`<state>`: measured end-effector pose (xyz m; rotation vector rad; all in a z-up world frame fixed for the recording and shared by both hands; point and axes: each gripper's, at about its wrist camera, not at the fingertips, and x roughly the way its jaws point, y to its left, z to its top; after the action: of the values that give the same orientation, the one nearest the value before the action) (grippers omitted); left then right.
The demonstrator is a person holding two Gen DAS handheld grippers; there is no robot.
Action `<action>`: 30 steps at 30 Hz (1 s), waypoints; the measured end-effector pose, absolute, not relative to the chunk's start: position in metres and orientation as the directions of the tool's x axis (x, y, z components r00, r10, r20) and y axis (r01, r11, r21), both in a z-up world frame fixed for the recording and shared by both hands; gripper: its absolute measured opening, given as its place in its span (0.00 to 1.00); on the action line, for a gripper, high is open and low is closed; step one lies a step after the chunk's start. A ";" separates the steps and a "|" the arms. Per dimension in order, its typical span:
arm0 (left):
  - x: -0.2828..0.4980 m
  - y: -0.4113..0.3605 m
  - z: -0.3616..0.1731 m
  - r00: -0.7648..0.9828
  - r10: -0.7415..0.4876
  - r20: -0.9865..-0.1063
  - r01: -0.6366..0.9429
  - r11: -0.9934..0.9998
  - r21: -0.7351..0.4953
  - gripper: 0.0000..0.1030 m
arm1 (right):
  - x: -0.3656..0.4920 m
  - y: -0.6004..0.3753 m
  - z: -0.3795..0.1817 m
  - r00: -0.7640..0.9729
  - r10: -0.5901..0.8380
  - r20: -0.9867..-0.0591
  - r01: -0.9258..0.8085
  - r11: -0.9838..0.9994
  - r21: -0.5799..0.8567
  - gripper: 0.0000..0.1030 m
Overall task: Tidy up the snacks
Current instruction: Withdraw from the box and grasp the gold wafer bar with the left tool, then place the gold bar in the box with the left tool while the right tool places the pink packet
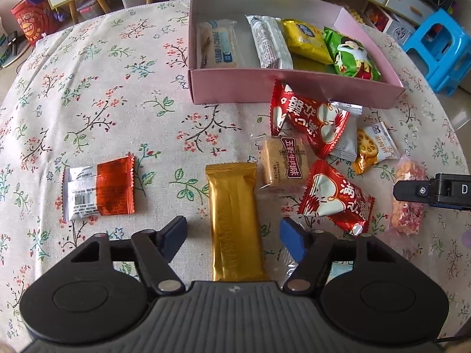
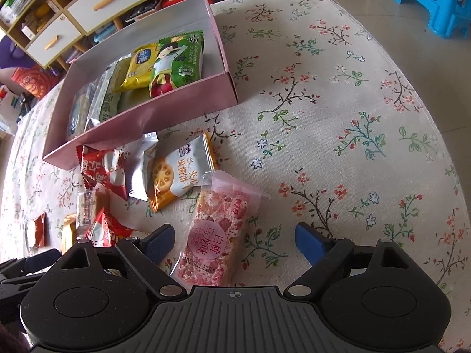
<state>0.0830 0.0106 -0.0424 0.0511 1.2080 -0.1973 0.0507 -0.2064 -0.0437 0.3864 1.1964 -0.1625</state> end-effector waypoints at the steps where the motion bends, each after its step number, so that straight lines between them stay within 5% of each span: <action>1: 0.082 0.012 -0.042 0.342 -0.124 -0.931 0.177 0.982 -0.066 0.58 | 0.050 -0.205 -0.043 0.363 0.080 -0.928 0.322 0.924 0.205 0.87; 10: 0.079 0.025 -0.038 0.362 -0.126 -0.924 0.156 0.985 -0.073 0.38 | 0.051 -0.200 -0.042 0.365 0.075 -0.928 0.311 0.930 0.198 0.78; 16: 0.081 0.034 -0.037 0.362 -0.144 -0.921 0.128 0.986 -0.104 0.26 | 0.052 -0.197 -0.041 0.371 0.072 -0.926 0.299 0.935 0.193 0.59; 18: 0.082 0.037 -0.036 0.359 -0.154 -0.920 0.116 0.986 -0.119 0.25 | 0.053 -0.199 -0.041 0.376 0.084 -0.923 0.298 0.932 0.206 0.43; 30: 0.088 0.047 -0.026 0.377 -0.195 -0.906 0.081 0.981 -0.177 0.25 | 0.055 -0.206 -0.033 0.402 0.122 -0.907 0.299 0.919 0.256 0.36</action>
<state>0.0876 0.0470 -0.0260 -0.1089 1.1720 -0.1771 0.0545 -0.2062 -0.0329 0.4129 1.1607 -0.1159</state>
